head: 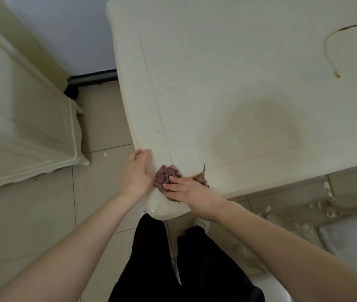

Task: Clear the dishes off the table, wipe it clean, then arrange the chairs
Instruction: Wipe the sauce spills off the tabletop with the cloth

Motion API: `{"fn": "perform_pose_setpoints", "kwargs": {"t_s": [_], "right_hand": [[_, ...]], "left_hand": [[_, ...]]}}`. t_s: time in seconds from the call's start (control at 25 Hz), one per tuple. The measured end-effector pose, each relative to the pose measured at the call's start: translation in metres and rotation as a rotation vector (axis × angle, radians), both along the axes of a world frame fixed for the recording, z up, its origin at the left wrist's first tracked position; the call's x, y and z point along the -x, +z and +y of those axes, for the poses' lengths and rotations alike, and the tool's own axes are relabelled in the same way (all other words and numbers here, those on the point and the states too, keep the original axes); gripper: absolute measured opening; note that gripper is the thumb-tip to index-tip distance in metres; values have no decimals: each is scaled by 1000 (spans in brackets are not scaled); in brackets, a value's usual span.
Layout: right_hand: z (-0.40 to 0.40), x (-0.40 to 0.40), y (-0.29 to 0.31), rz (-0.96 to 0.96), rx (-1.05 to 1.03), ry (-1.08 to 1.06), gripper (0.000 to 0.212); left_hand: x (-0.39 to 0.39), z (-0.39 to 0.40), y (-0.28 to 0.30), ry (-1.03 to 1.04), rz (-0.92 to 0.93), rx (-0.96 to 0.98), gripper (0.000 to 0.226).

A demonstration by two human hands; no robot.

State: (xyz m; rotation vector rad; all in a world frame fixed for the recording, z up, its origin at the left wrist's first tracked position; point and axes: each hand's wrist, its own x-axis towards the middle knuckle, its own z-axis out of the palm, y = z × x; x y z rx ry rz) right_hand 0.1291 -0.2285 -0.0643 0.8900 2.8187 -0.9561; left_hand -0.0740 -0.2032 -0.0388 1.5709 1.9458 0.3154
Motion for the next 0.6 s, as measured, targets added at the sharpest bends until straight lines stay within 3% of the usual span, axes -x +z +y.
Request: {"fn": "perform_pose_setpoints", "kwargs": {"t_s": [0.12,0.24,0.36,0.44,0.6], "right_hand": [[33,-32,-10,-18,-135,-75,59],[41,-7,-1,-158,-115,-300,70],[-7,0,-8,-92,-276,71,68],[2,-28,-16,11,-285,94,66],[50,-85,-21,-102,-211,-494,66]], "left_hand": [[-6,-17,-8,125,-26,46,59],[-8,-23,-11,226,-80,68,50],[-13,-22,-11,261,-65,43,54],[-19,-19,-10,208,11,-3,58],[-26,-6,-6,201,-30,-78,59]]}}
